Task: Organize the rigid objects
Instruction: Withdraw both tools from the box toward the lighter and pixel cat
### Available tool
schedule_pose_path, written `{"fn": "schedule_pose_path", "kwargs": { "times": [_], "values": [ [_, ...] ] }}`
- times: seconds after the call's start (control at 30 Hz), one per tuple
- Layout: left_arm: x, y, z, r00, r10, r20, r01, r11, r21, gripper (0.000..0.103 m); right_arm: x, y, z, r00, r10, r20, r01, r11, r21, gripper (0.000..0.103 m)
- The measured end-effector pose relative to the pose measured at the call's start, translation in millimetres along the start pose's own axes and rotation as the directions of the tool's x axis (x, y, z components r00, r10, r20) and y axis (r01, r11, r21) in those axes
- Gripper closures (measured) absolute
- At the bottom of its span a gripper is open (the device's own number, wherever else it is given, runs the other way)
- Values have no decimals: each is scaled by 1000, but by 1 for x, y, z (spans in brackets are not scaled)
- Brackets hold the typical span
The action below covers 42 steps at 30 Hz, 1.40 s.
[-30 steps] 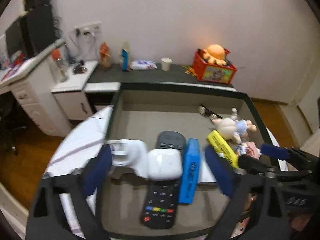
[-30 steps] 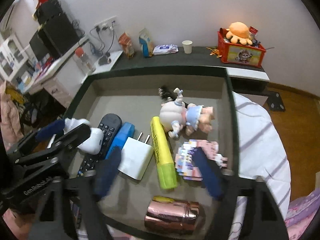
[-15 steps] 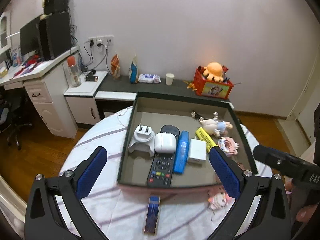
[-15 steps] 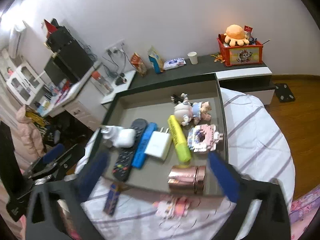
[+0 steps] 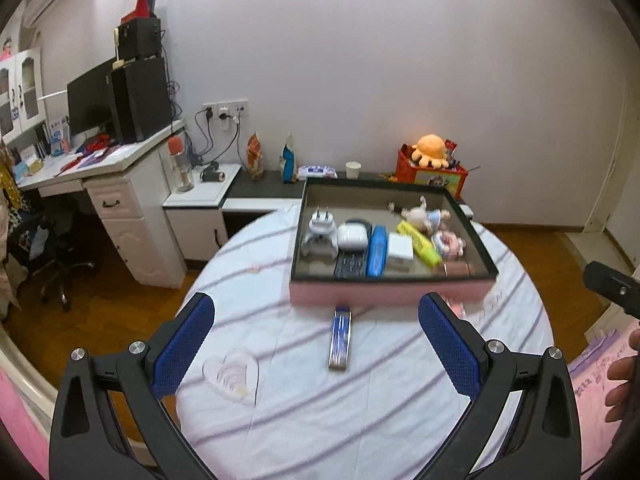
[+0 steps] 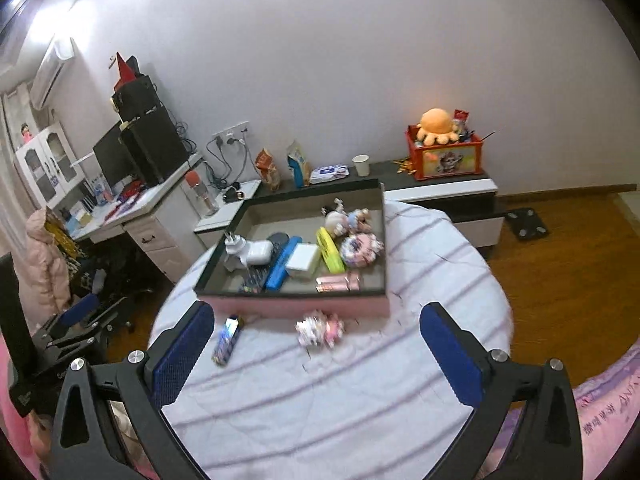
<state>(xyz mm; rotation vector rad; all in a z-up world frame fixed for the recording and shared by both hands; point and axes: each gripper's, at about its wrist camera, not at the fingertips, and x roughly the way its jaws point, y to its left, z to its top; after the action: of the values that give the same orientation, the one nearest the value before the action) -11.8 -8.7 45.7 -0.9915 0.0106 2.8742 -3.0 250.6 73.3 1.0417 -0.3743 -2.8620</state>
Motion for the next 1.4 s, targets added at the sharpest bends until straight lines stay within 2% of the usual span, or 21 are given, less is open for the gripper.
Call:
{"fn": "schedule_pose_path", "kwargs": {
  "times": [0.1,0.23,0.43,1.4],
  "values": [
    [-4,0,-20,1000,-3,-27,3,1000,-4,0,-13,2,-18,999,-43,15,43,999,-5,0],
    [-5,-1,-45,998,1,-70,-2,1000,-11,0,-14,10,-40,995,-97,-6,97,995,-34,0],
    [-6,-4,-66,993,-12,-114,11,1000,-10,0,-7,17,-54,994,-92,-52,88,994,-61,0],
    [5,-2,-59,993,-16,-115,14,1000,-24,0,5,18,-59,990,-117,-83,112,992,-57,0]
  ]
}}
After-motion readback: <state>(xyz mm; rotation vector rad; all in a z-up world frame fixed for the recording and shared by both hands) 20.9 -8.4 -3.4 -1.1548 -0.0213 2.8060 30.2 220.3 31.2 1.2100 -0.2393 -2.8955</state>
